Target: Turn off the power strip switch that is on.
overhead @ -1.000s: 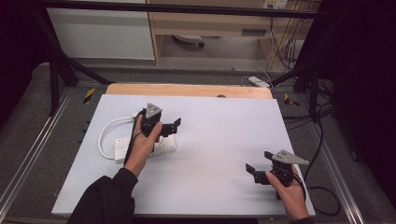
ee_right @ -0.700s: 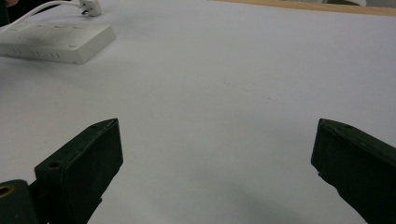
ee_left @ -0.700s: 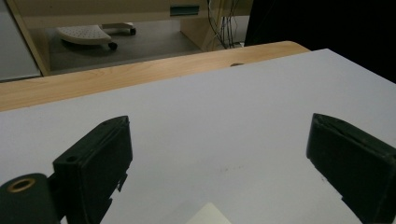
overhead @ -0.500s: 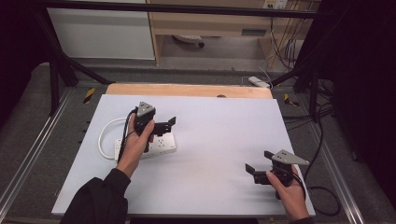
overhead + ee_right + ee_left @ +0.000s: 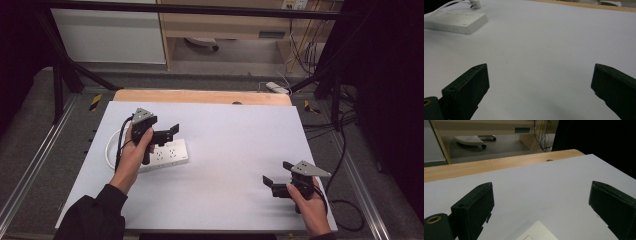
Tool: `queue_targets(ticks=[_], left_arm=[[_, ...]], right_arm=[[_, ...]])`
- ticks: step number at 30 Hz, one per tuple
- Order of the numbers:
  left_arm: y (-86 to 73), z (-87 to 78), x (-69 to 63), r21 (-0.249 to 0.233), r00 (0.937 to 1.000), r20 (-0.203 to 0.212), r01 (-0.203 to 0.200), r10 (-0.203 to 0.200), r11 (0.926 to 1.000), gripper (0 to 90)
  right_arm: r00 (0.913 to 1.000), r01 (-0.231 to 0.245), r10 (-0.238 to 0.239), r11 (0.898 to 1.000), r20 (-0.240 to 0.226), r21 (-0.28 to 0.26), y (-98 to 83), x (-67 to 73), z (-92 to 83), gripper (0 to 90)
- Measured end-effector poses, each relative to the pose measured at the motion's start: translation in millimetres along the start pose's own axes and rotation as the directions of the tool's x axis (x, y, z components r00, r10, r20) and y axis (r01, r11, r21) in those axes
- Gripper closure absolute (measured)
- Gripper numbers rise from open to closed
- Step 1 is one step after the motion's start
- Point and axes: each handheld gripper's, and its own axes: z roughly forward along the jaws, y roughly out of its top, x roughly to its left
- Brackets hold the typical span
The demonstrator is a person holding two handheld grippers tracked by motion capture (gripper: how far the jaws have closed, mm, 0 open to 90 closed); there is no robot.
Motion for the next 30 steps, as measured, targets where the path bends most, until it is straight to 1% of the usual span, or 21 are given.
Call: queue_targets(ticks=[1,3,9,12,18,21,28,30], left_arm=[[0.1,-2.7,1.1,0.009,1.0,0.0,0.004,-0.004,0.9999,5.9],[0.4,-8.6,3.3,0.01,0.9999,0.005,0.015,-0.015,0.9998,5.9],[1.4,-26.3,7.7,-0.004,1.0,-0.007,0.002,-0.002,1.0,5.9],[1.1,-34.9,9.3,-0.008,1.0,-0.003,-0.003,0.003,1.0,5.9],[-0.1,-51.2,10.4,-0.024,0.9998,-0.007,-0.019,0.019,0.9995,5.9],[-1.3,-59.9,10.8,-0.038,0.9997,-0.009,-0.022,0.022,0.999,5.9],[-7.2,-81.5,15.7,-0.067,0.9998,-0.016,-0.013,0.012,0.9977,5.9],[-8.6,-87.5,15.9,-0.072,0.9997,-0.016,-0.02,0.019,0.9972,5.9]], right_arm=[[1.0,0.003,-0.003,1.0,0.0,0.001,0.0,0.2,0.2,2.1],[0.9999,0.011,-0.011,1.0,0.0,0.0,0.1,0.7,0.4,2.1],[0.9999,0.014,-0.014,1.0,0.002,0.002,0.1,0.9,0.8,2.1],[0.9999,0.014,-0.014,1.0,0.002,0.001,0.1,1.2,0.5,2.1],[0.9999,0.015,-0.015,1.0,0.008,0.003,0.0,1.3,0.7,2.1],[0.9998,0.017,-0.017,1.0,0.007,0.005,-0.1,1.2,1.0,2.1],[0.9998,0.016,-0.016,1.0,0.011,0.007,-0.2,1.5,0.9,2.1],[0.9998,0.017,-0.017,1.0,0.012,0.007,-0.3,1.7,0.9,2.1]])
